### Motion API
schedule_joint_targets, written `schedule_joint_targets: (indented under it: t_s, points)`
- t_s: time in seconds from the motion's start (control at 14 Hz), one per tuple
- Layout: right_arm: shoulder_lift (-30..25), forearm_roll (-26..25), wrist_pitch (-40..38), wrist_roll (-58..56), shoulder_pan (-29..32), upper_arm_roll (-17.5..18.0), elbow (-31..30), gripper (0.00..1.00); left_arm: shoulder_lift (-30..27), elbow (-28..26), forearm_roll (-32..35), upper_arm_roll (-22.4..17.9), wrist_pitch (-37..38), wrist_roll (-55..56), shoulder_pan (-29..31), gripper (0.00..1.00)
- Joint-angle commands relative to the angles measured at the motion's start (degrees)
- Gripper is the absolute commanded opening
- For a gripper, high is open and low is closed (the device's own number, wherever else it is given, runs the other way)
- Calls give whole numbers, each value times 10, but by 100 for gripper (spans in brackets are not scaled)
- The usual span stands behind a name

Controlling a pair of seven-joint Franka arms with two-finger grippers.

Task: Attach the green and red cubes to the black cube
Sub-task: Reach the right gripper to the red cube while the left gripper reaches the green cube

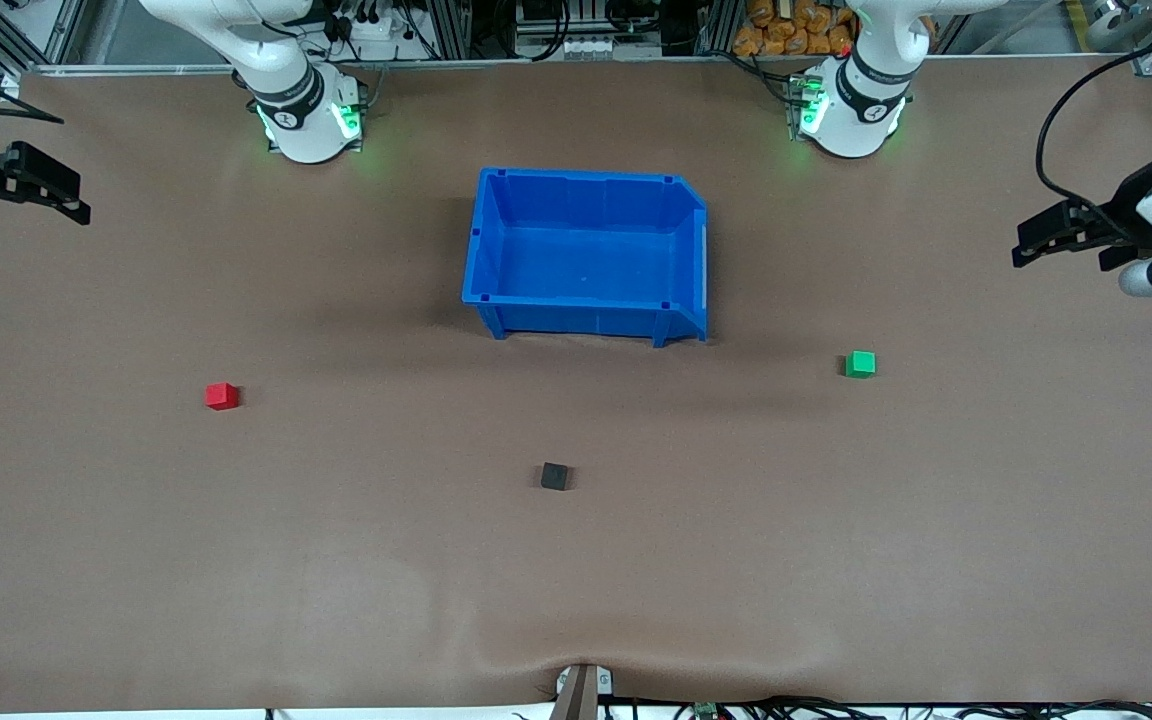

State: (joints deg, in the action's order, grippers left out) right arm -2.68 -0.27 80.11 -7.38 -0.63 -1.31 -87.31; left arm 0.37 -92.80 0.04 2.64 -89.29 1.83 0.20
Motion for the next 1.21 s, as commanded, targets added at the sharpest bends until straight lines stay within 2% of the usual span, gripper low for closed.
schedule_joint_targets:
  t_s: [0.0,0.14,0.29,0.43,0.57,0.64,0.86,1.0,1.14]
  points:
    - [14,-10,-3,-8,0,-4,12,100,33,15,-1,3,11,83,-3,100]
    - [43,-11,-2,-14,11,-6,28,100,61,11,-1,15,1,255,-23,100]
    - [74,-14,3,-7,16,-6,31,100,73,0,-7,21,-25,326,-28,100]
    - [169,-6,5,-4,40,-7,34,100,69,-45,-10,23,-58,337,-27,100]
    - [209,-1,67,-4,55,-6,29,100,70,-97,-10,32,-106,367,-27,100]
    - [249,1,87,-4,57,-6,26,100,67,-126,-9,35,-139,381,-27,100]
    - [341,49,135,-5,79,-6,24,100,65,-198,-2,39,-220,397,-26,100]
    - [391,51,163,-5,89,-6,23,100,68,-258,5,39,-305,385,-25,100]
    - [425,48,178,13,84,-7,18,100,89,-287,54,40,-348,323,-26,100]
